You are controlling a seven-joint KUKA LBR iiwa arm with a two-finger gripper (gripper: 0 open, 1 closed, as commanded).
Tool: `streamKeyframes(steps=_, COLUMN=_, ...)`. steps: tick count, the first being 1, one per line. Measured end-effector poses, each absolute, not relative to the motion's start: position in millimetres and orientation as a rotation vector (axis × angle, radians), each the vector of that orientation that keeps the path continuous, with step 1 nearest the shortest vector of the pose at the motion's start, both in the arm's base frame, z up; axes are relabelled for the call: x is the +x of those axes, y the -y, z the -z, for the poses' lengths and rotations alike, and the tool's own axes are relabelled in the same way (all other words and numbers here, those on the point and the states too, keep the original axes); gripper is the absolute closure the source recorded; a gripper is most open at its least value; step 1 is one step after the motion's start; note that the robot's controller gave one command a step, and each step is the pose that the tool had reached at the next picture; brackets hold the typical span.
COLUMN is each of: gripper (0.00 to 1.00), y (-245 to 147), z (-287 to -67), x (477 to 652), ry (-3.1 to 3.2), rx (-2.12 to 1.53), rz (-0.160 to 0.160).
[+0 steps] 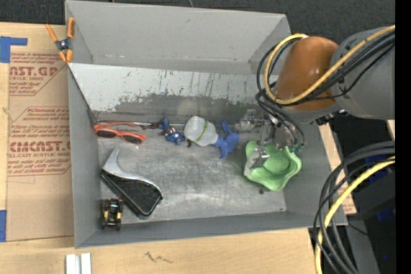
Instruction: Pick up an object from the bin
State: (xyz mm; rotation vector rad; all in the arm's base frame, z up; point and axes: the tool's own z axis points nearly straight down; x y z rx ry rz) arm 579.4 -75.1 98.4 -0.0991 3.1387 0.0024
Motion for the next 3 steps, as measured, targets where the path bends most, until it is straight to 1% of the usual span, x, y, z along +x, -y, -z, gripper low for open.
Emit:
streamKeyframes(steps=1, gripper=0.0, y=93, z=-88, x=548.0, ry=-3.1, rx=-0.429, rz=-0.003)
streamKeyframes(steps=2, gripper=1.0, y=93, z=-87, x=524.6, ry=-3.02, rx=-0.728, rz=-0.03)
streamKeyframes(steps=3, gripper=1.0, y=93, z=-87, x=524.6, ry=-3.02, rx=-0.728, rz=-0.03)
